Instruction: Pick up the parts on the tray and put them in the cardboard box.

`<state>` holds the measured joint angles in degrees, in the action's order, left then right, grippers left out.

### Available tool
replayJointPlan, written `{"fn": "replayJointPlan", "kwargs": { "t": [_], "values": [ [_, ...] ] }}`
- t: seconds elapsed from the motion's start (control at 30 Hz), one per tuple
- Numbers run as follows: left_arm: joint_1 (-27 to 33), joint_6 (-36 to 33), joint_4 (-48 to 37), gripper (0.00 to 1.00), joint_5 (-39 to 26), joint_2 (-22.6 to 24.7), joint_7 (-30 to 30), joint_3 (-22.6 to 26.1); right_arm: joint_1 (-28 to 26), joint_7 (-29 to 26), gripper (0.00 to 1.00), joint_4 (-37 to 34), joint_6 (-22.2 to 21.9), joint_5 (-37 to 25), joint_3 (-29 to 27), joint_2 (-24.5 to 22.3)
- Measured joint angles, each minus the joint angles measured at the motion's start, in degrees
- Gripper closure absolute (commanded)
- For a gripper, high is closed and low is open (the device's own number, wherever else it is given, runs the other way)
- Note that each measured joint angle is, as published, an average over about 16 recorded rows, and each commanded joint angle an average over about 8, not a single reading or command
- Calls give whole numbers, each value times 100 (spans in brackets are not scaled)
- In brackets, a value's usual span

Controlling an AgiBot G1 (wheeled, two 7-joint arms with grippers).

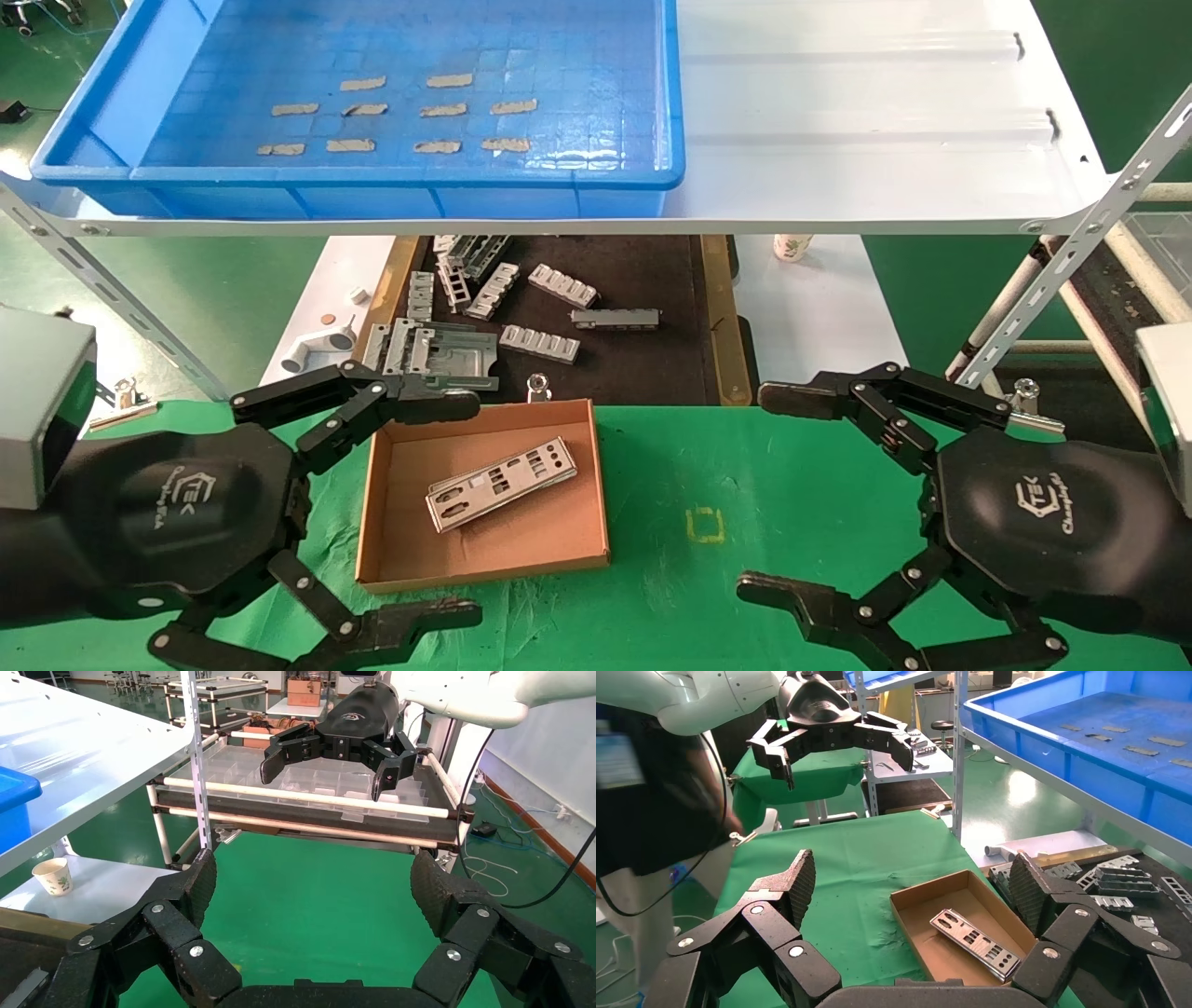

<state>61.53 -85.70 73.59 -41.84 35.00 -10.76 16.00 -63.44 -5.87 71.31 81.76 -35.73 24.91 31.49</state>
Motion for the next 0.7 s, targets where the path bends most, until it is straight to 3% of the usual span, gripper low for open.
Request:
{"fn": "replayJointPlan", "kwargs": {
  "t": [0.7],
  "values": [
    [6, 7, -8, 0, -9, 6, 3, 8, 0, 0, 0, 0, 0, 0, 0, 0]
  ]
}}
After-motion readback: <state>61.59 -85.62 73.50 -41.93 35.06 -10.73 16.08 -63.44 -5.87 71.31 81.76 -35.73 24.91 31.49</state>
